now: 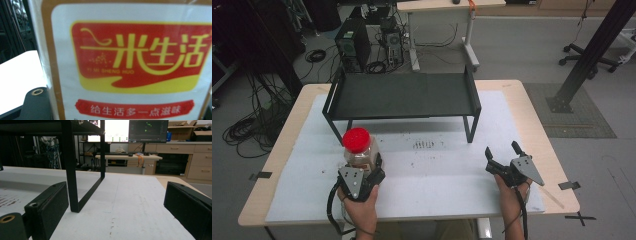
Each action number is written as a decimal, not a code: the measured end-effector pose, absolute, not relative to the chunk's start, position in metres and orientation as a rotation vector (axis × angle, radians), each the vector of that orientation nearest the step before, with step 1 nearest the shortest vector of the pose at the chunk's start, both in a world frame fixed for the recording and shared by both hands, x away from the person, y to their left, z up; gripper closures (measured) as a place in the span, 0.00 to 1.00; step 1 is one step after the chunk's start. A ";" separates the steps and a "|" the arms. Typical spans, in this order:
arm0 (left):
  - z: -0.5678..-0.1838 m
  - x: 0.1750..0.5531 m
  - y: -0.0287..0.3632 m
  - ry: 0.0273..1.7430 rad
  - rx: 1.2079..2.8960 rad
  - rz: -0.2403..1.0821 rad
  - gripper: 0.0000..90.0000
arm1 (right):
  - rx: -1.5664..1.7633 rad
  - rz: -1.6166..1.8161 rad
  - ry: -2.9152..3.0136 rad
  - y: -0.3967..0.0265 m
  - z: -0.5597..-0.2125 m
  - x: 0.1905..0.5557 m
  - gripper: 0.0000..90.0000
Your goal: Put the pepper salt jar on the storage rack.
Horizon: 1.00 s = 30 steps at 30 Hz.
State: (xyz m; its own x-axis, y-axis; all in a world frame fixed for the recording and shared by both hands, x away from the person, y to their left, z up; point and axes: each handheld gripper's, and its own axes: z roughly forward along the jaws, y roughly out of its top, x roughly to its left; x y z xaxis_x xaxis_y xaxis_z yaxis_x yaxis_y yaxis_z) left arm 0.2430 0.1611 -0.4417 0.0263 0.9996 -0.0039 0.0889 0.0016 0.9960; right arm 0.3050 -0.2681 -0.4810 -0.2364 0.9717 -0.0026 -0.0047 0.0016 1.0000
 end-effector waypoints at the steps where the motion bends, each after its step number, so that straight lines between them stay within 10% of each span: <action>1: -0.441 0.243 0.161 1.259 1.287 1.141 0.27 | 1.082 1.383 1.381 -0.268 -0.481 0.305 0.07; 30: -0.398 0.232 0.164 1.225 1.342 1.075 0.27 | 1.083 1.380 1.386 -0.268 -0.481 0.305 0.07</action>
